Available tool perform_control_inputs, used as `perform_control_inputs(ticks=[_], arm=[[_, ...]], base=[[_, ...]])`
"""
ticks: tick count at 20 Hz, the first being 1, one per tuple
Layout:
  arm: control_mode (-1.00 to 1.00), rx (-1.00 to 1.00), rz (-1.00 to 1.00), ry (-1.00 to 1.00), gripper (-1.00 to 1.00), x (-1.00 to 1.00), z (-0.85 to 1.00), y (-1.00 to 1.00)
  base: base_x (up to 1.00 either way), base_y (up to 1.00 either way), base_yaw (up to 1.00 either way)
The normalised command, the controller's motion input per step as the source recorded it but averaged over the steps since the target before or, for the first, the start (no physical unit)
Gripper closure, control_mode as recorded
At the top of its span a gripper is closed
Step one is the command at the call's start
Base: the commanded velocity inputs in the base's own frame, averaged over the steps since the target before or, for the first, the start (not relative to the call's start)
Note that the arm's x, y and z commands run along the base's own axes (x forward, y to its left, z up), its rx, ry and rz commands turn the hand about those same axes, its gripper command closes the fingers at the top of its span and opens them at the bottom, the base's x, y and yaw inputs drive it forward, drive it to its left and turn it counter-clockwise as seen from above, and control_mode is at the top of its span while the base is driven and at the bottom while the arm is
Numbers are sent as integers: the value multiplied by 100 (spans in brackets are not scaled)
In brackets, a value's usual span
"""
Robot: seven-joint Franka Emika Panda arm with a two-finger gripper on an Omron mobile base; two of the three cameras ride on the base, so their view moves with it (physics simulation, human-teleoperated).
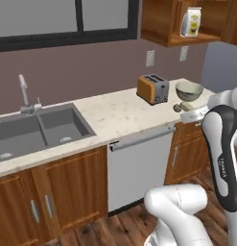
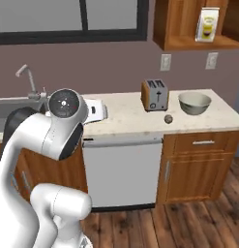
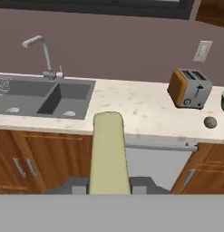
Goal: Pick the egg and butter from the fridge and place them by the bowl for mixing.
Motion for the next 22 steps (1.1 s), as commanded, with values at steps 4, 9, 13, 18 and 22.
perform_control_inputs(ticks=[4,9,13,18,22], arm=[[100,0,0,0,100,0,0,0],[100,0,0,0,100,0,0,0],[100,0,0,0,100,0,0,0],[100,0,0,0,100,0,0,0],[100,0,0,0,100,0,0,0]], base=[[100,-100,-25],[89,-47,-11],[80,0,12],[81,-4,21],[30,-53,7]])
